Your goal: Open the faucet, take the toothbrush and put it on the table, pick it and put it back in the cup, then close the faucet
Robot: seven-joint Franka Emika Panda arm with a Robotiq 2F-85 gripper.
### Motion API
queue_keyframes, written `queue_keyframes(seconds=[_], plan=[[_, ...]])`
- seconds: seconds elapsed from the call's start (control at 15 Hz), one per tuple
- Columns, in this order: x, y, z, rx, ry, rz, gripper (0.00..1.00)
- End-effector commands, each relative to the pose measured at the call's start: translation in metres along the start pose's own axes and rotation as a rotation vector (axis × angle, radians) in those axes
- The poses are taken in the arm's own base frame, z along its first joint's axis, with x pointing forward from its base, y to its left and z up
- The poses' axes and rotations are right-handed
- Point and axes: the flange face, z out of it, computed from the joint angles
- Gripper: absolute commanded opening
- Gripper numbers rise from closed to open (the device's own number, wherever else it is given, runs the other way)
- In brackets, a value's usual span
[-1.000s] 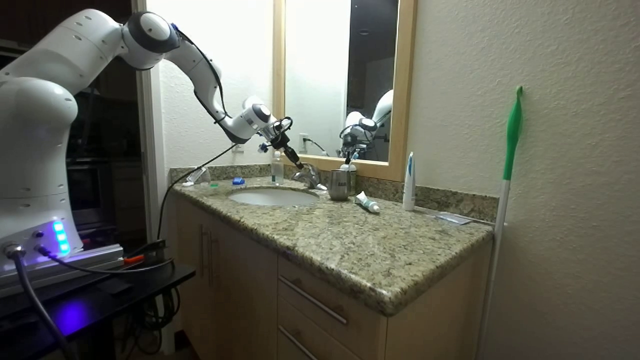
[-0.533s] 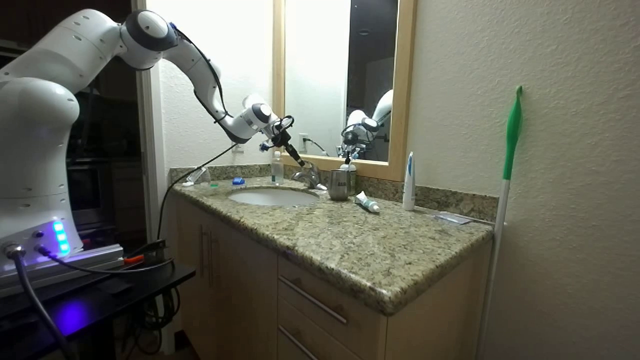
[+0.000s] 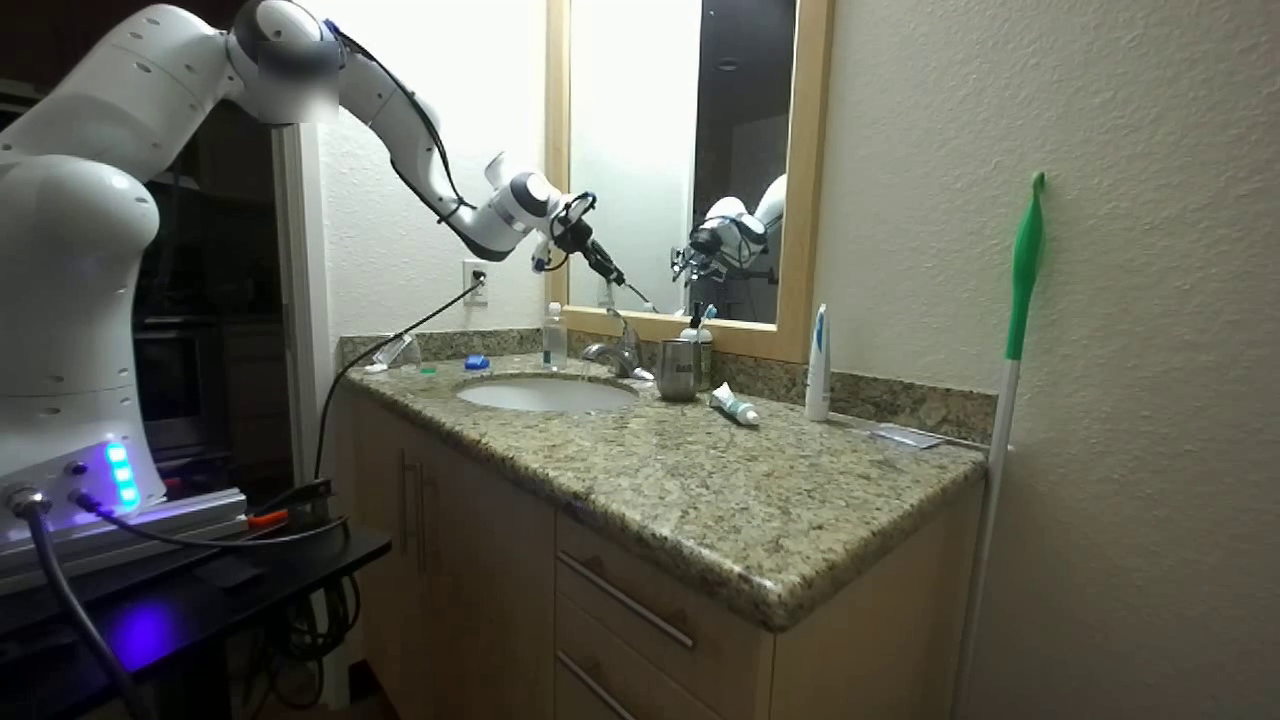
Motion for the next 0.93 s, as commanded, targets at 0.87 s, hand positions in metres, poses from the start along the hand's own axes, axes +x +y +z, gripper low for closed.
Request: queue_keyframes(seconds=[0.87], plan=[[0.087, 0.088, -0.037, -0.728, -0.049, -0.031, 1.0]])
